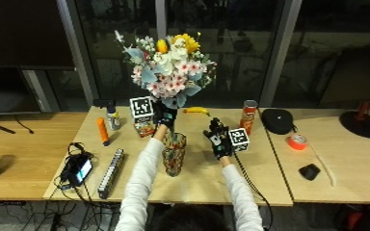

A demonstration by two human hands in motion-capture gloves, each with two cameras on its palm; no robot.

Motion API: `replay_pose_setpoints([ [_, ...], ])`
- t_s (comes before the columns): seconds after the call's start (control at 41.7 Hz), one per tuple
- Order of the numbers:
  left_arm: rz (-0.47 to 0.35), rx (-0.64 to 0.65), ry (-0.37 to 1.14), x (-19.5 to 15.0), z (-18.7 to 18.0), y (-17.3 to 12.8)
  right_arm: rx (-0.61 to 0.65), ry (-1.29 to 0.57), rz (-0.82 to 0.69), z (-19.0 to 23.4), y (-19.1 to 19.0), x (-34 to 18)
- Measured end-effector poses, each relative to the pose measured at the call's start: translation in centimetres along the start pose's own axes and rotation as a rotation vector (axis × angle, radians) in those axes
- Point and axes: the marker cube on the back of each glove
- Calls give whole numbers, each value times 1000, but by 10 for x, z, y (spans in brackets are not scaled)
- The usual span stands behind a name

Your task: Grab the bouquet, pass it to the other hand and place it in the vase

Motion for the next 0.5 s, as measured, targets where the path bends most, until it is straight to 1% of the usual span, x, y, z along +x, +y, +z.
replay_pose_setpoints([
  [0.096,-20,-19,13,-33,-2,1,-7,-13,-24,1,-4,5],
  [0.144,-40,-67,13,-46,-5,6,-9,-11,-21,2,0,2],
  [0.168,-59,-113,5,-54,-7,11,-6,2,-14,3,3,-1],
  [0.216,-103,-255,-32,-73,-13,24,10,53,-2,5,13,-10],
  [0.288,-156,-524,-120,-113,-27,48,27,107,-2,4,22,-15],
  [0.336,-192,-677,-174,-147,-42,66,33,113,54,1,25,-9],
  [0.36,-215,-731,-182,-158,-52,78,37,110,92,-1,27,-6],
  [0.384,-244,-769,-174,-162,-61,90,39,104,120,-3,28,-3],
  [0.431,-300,-810,-138,-157,-77,113,41,103,136,-7,28,5],
  [0.503,-333,-828,-112,-156,-90,129,60,137,136,-14,26,17],
])
